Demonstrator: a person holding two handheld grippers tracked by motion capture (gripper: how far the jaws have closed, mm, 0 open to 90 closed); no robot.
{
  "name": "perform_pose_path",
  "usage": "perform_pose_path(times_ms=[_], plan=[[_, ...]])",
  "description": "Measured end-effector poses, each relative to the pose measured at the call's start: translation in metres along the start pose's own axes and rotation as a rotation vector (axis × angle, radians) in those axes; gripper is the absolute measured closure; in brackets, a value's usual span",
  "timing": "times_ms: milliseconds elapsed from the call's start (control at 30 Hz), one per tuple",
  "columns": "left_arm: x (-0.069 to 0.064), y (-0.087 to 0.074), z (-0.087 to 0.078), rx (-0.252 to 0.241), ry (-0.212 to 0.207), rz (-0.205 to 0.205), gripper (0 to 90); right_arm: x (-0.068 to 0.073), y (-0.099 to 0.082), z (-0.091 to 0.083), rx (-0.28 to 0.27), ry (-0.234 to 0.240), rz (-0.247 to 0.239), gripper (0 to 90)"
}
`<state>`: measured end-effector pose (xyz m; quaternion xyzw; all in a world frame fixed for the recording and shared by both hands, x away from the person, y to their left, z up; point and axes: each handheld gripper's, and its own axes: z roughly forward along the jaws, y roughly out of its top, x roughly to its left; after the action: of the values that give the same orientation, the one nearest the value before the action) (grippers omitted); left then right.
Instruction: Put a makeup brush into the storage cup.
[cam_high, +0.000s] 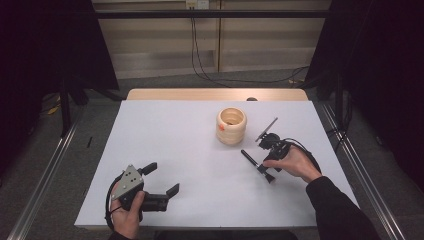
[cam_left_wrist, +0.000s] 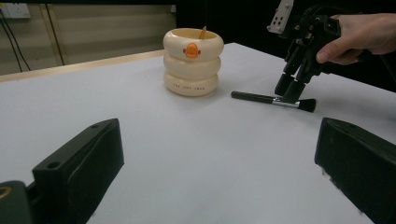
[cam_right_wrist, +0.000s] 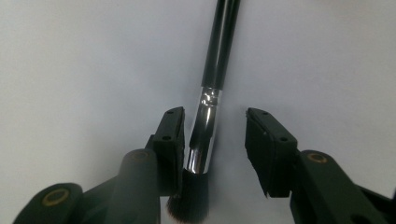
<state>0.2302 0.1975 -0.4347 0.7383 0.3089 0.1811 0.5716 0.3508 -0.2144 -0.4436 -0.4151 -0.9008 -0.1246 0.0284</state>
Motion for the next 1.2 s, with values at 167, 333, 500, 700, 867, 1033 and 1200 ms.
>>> perform_pose_path(times_ms=[167,333,500,700,867,1033,1200], plan=[[0.0004,0.0001,-0.0001,0.000,-0.001,0.003,1.1,0.0006,0.0014,0.0034,0.023,-0.005,-0.010,62.1],[0.0005,0.0001,-0.0001,0.001,-0.002,0.003,1.2,0.0025,0.0014,0.0055,0.029,-0.019,-0.018,63.6],[0.0002,0.0001,0.0002,0.001,-0.003,0.007,1.2,0.0051,0.0021,0.0069,0.032,-0.057,-0.031,69.7],[0.0001,-0.0003,0.0002,-0.001,-0.009,0.003,1.2,0.0047,0.0016,0.0070,0.030,-0.066,-0.035,74.2],[-0.0010,0.0000,0.0008,0.003,0.001,0.003,1.2,0.0064,0.0018,0.0074,0.033,-0.083,-0.047,75.1],[-0.0006,-0.0003,0.0005,0.004,0.002,0.002,1.2,0.0048,0.0022,0.0064,0.043,-0.082,-0.046,78.6],[-0.0003,-0.0001,0.0005,0.006,0.005,0.006,1.1,0.0049,0.0022,0.0063,0.040,-0.080,-0.047,78.9]])
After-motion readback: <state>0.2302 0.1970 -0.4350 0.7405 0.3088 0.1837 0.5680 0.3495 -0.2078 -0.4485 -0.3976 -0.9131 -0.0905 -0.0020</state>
